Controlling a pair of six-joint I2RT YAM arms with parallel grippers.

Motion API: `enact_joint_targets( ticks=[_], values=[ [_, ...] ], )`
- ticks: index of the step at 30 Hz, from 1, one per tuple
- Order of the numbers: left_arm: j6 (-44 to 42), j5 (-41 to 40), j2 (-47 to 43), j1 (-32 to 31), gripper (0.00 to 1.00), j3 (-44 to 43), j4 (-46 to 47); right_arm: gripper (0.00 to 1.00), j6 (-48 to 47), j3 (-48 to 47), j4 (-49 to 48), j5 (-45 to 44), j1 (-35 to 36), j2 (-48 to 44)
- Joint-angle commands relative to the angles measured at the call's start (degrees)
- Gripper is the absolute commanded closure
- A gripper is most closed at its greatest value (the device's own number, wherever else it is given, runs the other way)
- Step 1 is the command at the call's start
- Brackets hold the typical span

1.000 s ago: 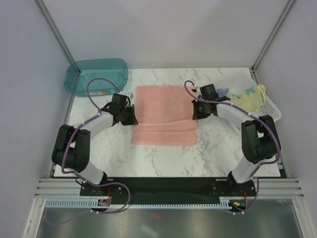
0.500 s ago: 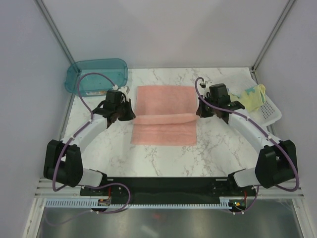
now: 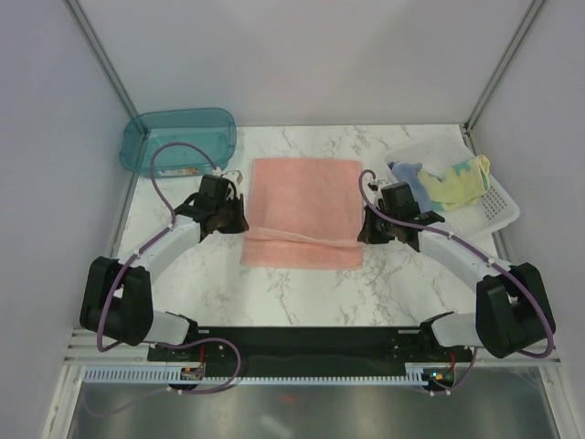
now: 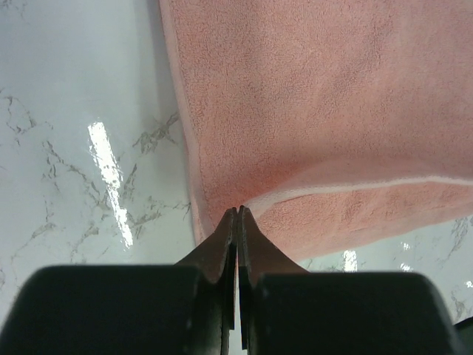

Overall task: Fold and stack the towels
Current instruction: Fold the towel

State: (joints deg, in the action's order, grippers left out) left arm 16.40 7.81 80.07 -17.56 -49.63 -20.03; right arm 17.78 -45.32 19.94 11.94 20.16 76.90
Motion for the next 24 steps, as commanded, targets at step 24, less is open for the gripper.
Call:
enact_joint_targets(
  ticks=[24],
  values=[
    [1.2, -0.3, -7.3, -2.6, 0.98, 5.6, -3.7, 1.00, 6.0, 5.8, -0.4, -0.2, 0.7, -11.7]
  ],
)
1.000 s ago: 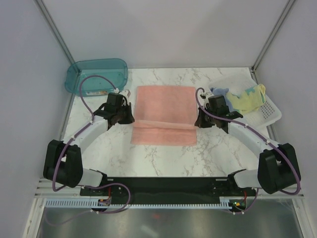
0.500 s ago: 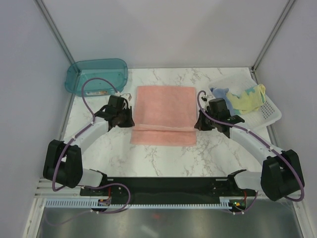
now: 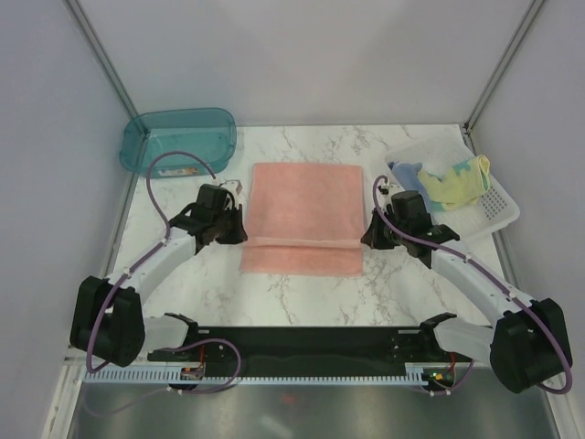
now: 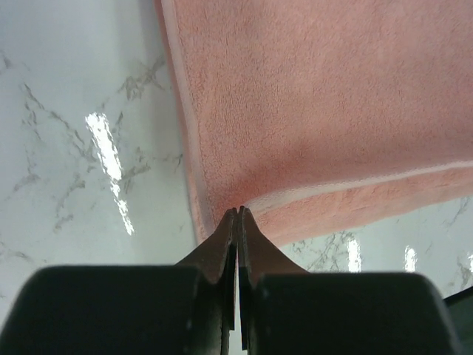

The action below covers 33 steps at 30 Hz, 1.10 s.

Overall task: Fold and stack the towels
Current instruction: Fold the towel

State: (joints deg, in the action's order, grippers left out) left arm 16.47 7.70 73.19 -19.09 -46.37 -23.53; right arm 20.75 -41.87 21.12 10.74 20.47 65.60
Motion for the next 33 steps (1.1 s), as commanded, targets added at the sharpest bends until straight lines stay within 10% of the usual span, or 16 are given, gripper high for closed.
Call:
enact_joint_targets(
  ticks=[1, 8, 15, 20, 33],
  values=[
    [1.4, -0.1, -0.2, -1.3, 0.98, 3.6, 0.0, 1.00, 3.8, 4.3, -2.3, 2.6, 0.6, -0.1],
    [4.2, -1.3, 0.6, -4.2, 0.97, 6.5, -0.6, 0.96, 10.4, 11.5, -5.6, 1.9, 1.5, -0.1],
    [9.6, -14.8, -4.5, -4.1, 0.53, 4.5, -7.0, 0.68, 13.8, 9.2, 1.5, -1.1, 1.5, -4.0],
    [20.9, -16.2, -6.7, -3.9, 0.50, 3.7, -7.0, 0.62, 24.0, 7.9, 5.4, -5.2, 1.5, -6.0],
    [15.8, -8.0, 12.7, -3.3, 0.53, -3.6, 6.1, 0.64, 20.1, 2.6, -12.9, -11.3, 1.5, 14.3]
  ],
)
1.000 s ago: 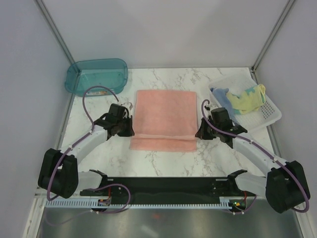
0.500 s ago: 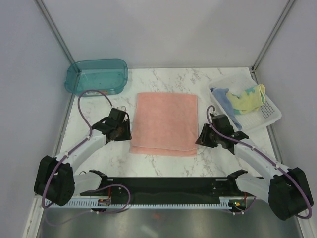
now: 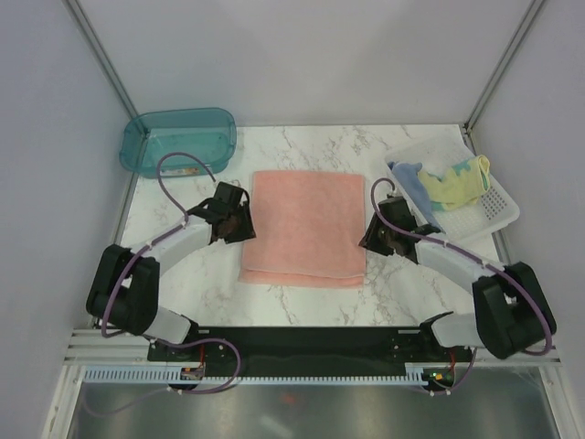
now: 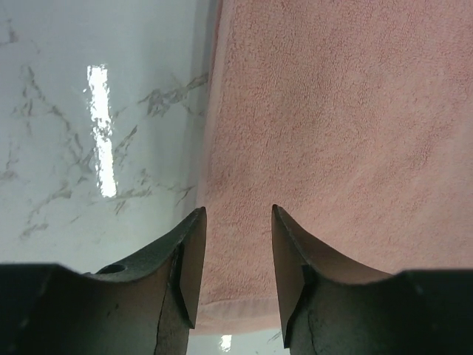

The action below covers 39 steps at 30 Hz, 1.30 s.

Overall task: Fold and stack the towels
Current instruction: Fold the towel

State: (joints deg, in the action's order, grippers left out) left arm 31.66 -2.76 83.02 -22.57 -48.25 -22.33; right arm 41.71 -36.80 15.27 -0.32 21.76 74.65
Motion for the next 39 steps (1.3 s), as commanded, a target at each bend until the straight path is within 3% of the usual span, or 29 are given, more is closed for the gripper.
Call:
enact_joint_targets(
  ticks=[1, 12, 16, 22, 27, 32, 39],
  values=[
    [0.7, 2.5, 3.9, 0.2, 0.53, -2.1, 5.3, 0.64, -1.2, -2.8, -7.9, -0.3, 0.2, 6.8],
    [-2.1, -1.4, 19.8, 3.0, 0.54, -14.2, 3.7, 0.65, -6.2, -14.1, -12.5, -6.2, 0.1, 24.8],
    [-3.8, -2.7, 23.5, 4.2, 0.57, -20.0, -0.5, 0.66, -9.2, -21.7, -4.3, -9.3, 0.0, 28.7],
    [-0.2, -1.5, 12.9, 5.5, 0.51, -17.7, -5.4, 0.60, 0.4, -24.0, 11.1, -15.8, -0.4, 18.3],
    [0.2, 5.1, 5.7, 5.5, 0.51, -10.3, -4.7, 0.60, 9.6, -15.8, 9.6, -5.8, -0.4, 9.9],
    [1.9, 7.5, 4.9, 5.6, 0.53, -2.0, -0.7, 0.60, 18.6, -8.7, 4.0, -4.1, 0.2, 5.6],
    [2.9, 8.8, 2.1, 5.6, 0.50, 3.5, 6.1, 0.59, 22.6, -2.1, -1.3, -4.7, 0.8, 4.0]
  ],
)
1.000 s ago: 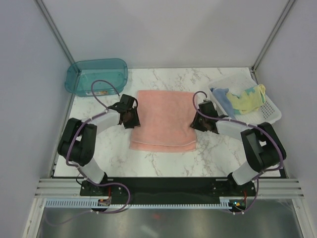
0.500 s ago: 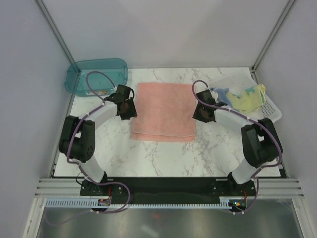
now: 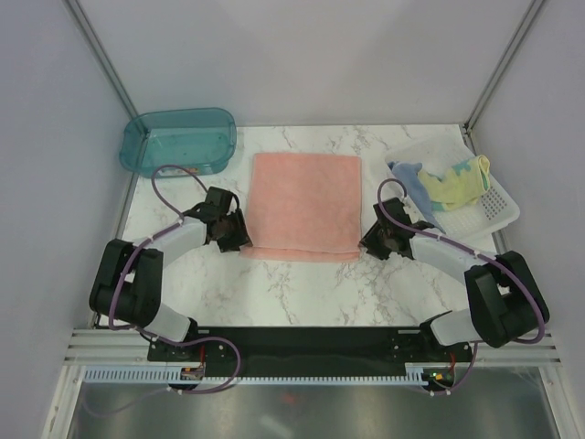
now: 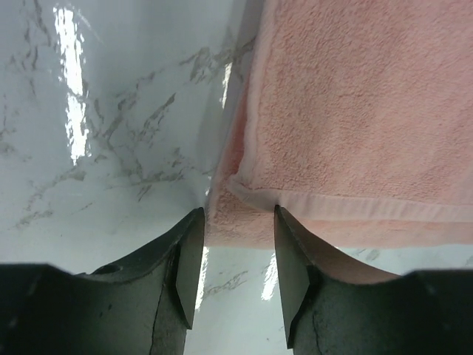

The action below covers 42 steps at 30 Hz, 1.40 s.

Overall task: Fold and stack the towels
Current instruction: Fold the towel

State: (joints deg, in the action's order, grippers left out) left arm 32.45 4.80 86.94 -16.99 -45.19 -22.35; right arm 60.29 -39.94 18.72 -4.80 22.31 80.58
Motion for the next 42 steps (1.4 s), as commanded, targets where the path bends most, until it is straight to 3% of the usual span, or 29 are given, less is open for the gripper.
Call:
enact_joint_targets(
  ticks=[1, 8, 23, 29, 32, 37, 42],
  values=[
    [2.0, 1.3, -1.8, 0.1, 0.49, 0.7, 7.2, 0.59, 4.1, 1.4, -6.1, 0.0, 0.2, -1.7],
    [1.3, 1.3, -1.5, 0.0, 0.48, 0.3, 8.7, 0.60, 4.1, 2.2, -8.3, 0.7, 0.2, -0.9],
    [1.6, 1.6, -0.2, 0.1, 0.61, -0.4, 8.5, 0.61, 6.9, 4.5, -9.1, 1.1, 0.7, -2.4],
    [1.7, 2.1, -0.2, 0.0, 0.78, -1.1, 8.0, 0.61, 7.9, 5.8, -10.1, 0.8, 1.2, -2.3],
    [1.7, 1.6, -0.4, -0.1, 0.94, -1.3, 7.6, 0.62, 8.0, 6.2, -10.7, 0.1, 1.4, -2.5],
    [1.8, 1.6, 0.5, -0.1, 0.98, -1.8, 7.0, 0.69, 8.4, 6.6, -12.2, 0.1, 1.4, -2.2],
    [1.9, 1.4, 0.3, -0.1, 0.98, -2.7, 6.0, 1.00, 7.4, 6.7, -13.6, -0.3, 1.4, -3.0]
  ],
)
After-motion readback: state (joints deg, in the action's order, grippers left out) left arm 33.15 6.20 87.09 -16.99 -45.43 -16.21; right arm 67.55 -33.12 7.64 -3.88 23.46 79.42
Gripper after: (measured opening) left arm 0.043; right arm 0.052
